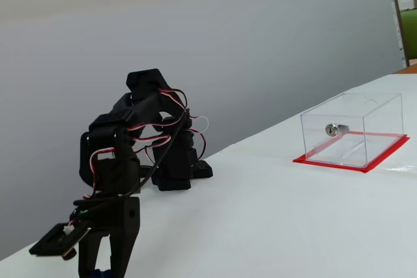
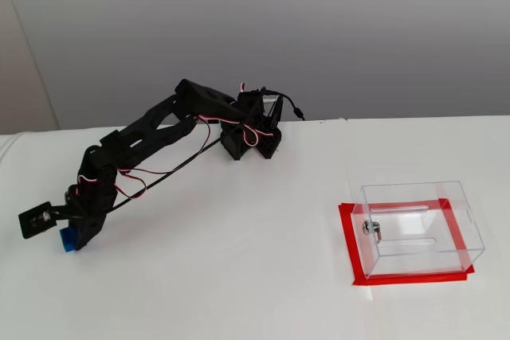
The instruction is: Pick the blue lego brick and place it into the transparent box
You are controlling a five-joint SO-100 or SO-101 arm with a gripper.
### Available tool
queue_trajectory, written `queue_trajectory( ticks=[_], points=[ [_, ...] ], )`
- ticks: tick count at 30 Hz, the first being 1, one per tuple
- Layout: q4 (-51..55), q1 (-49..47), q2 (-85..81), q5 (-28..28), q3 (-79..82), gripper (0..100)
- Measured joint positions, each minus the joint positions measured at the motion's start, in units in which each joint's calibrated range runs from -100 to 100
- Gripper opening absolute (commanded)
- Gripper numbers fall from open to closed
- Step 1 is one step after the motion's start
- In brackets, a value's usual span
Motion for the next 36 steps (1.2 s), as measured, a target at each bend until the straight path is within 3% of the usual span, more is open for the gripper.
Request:
queue_trajectory(
  ticks=[36],
  points=[
    [16.8,-12.9,-34.0,0.6,-0.1,13]
  ],
)
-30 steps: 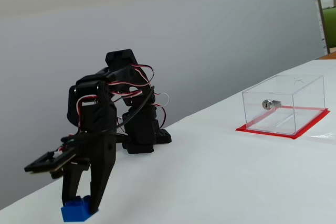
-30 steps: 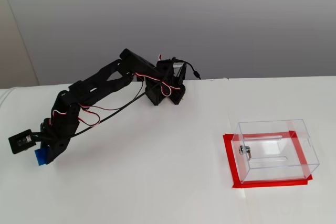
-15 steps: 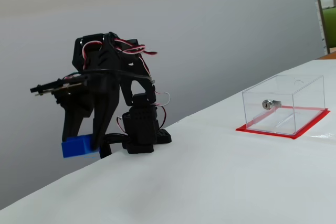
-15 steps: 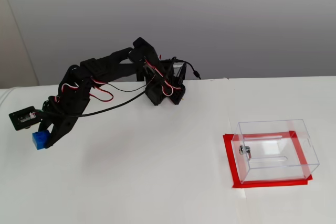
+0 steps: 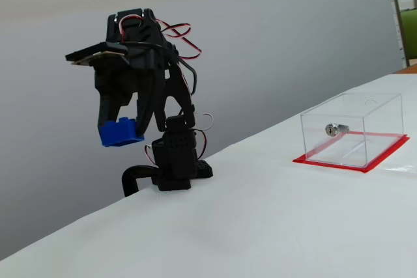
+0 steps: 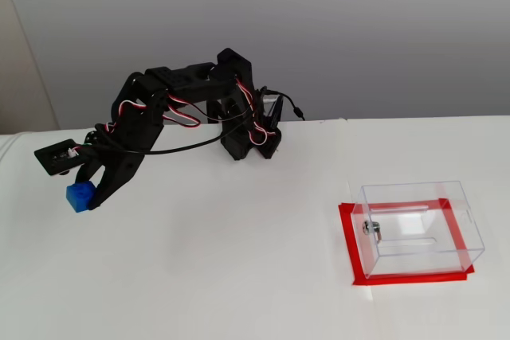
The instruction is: Pick the blue lego brick and place it into the transparent box
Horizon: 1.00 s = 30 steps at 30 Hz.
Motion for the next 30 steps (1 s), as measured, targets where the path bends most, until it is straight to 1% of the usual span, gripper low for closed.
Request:
queue_trajectory(
  ticks=[13,20,30],
  points=[
    [0.4,-21.2,-5.1,0.1,0.0,14],
    [3.1,-36.0,-7.0,0.1,0.0,14],
    [3.1,-58.0,-7.0,0.1,0.0,14]
  ],
)
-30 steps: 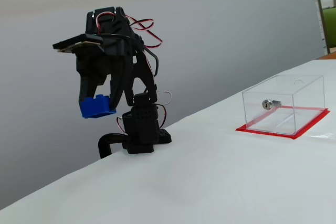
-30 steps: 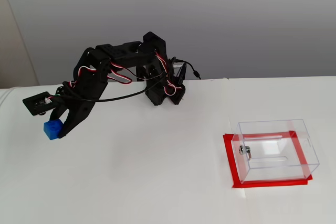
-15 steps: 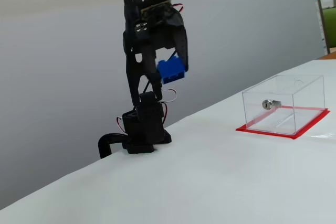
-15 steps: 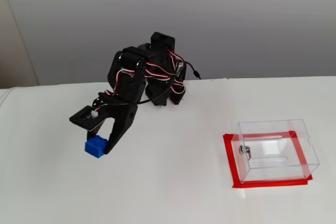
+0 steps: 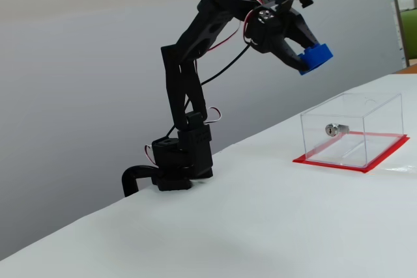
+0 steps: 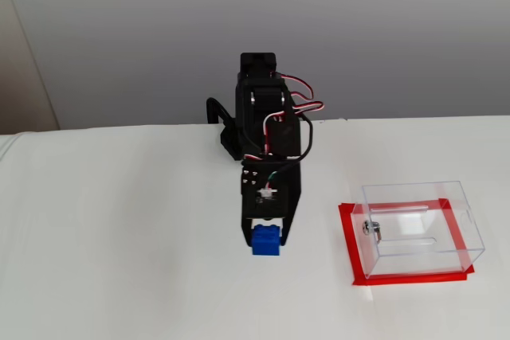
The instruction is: Pick the blue lego brick and place it into the transparent box
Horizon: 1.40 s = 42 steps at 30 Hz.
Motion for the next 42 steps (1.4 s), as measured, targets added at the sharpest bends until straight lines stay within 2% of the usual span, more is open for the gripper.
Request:
queue_trajectory(
  ticks=[12,23,33,42],
  points=[
    [-2.7,-23.8,0.0,0.0,3.8,14],
    [-12.8,-44.9,4.7,-1.0,6.7,14],
    [-14.1,-55.6,8.8,-2.7,6.8,14],
    [-14.1,-57.2,9.6,-2.7,6.8,14]
  ],
)
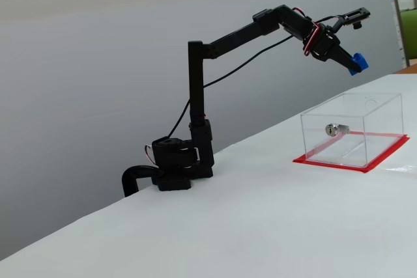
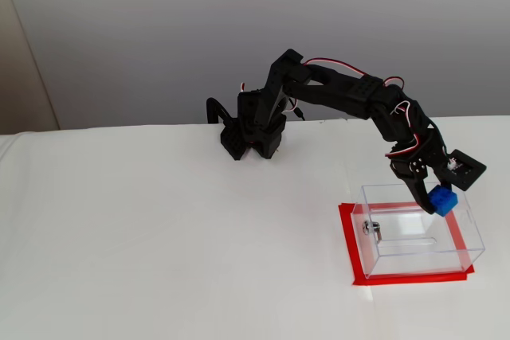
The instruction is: Pick the blue lego brick and place it into the transparent box
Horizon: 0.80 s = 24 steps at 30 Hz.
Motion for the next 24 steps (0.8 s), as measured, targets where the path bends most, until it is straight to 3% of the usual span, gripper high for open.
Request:
queue_trajectory(
  ticks=[8,15,24],
  points=[
    [0.0,0.0,0.0,0.0,0.0,15],
    [0.0,0.0,0.0,0.0,0.0,38],
    [0.0,0.0,0.0,0.0,0.0,39]
  ],
)
